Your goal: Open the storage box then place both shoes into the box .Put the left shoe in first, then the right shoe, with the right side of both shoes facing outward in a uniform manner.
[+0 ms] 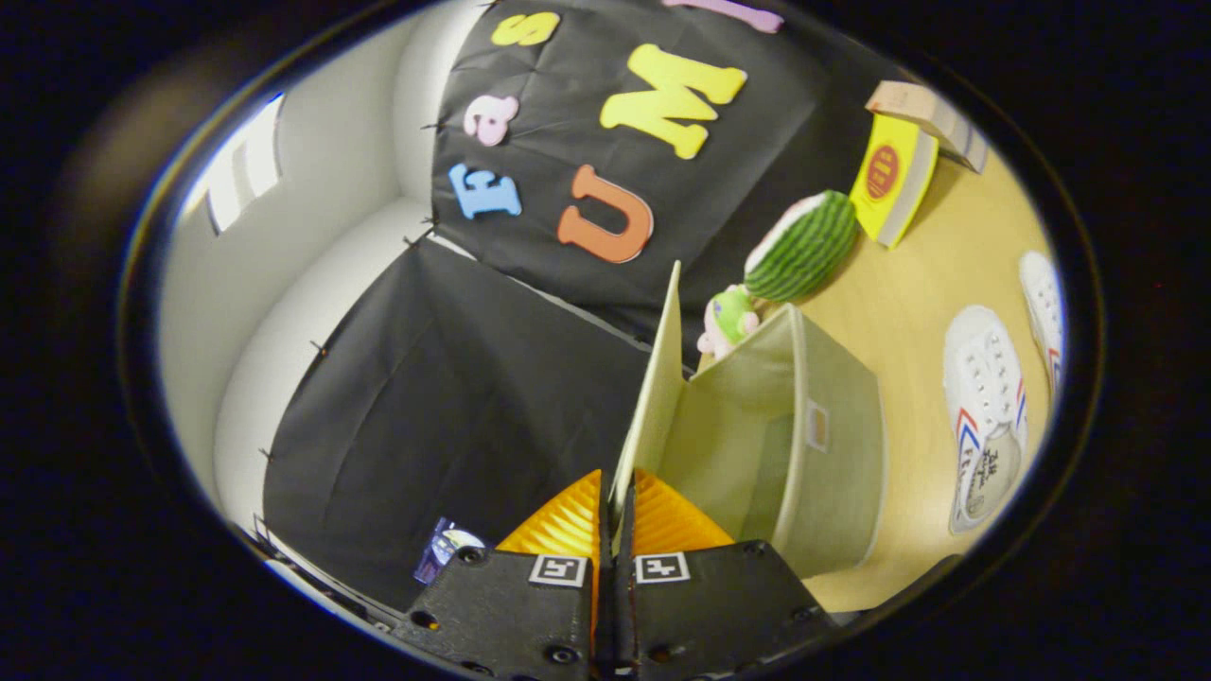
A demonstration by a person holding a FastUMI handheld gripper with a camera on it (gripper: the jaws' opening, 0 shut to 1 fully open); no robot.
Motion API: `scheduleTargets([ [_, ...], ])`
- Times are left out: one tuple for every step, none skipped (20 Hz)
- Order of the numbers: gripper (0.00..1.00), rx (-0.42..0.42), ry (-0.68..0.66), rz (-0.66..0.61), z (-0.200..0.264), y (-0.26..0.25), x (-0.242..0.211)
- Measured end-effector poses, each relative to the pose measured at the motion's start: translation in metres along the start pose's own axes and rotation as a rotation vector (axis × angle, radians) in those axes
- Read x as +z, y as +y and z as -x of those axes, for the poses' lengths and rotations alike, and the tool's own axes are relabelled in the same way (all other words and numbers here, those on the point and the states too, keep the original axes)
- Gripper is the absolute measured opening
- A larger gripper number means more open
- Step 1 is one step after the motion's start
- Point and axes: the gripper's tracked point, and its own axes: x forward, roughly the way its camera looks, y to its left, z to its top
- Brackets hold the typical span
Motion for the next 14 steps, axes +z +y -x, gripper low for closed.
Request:
scheduleTargets([
  [0.05,-0.005,0.020,0.063,-0.017,0.015,-0.004],
  [0.05,0.012,0.036,0.103,-0.031,0.032,-0.010],
  [0.06,0.028,0.051,0.159,-0.046,0.053,-0.018],
  [0.08,0.026,0.058,0.228,-0.057,0.067,-0.026],
  [0.13,0.018,0.056,0.300,-0.071,0.078,-0.031],
  [0.14,0.012,0.068,0.361,-0.084,0.086,-0.038],
  [0.19,0.014,0.092,0.420,-0.100,0.095,-0.050],
  [0.21,0.005,0.111,0.471,-0.111,0.096,-0.063],
  [0.40,-0.009,0.112,0.527,-0.119,0.097,-0.069],
  [0.60,-0.042,0.098,0.587,-0.120,0.096,-0.069],
  [0.80,-0.064,0.061,0.645,-0.120,0.096,-0.062],
  [1.00,-0.085,0.008,0.682,-0.117,0.096,-0.053],
  [1.00,-0.100,-0.040,0.700,-0.112,0.098,-0.044],
  [1.00,-0.111,-0.073,0.699,-0.107,0.098,-0.037],
])
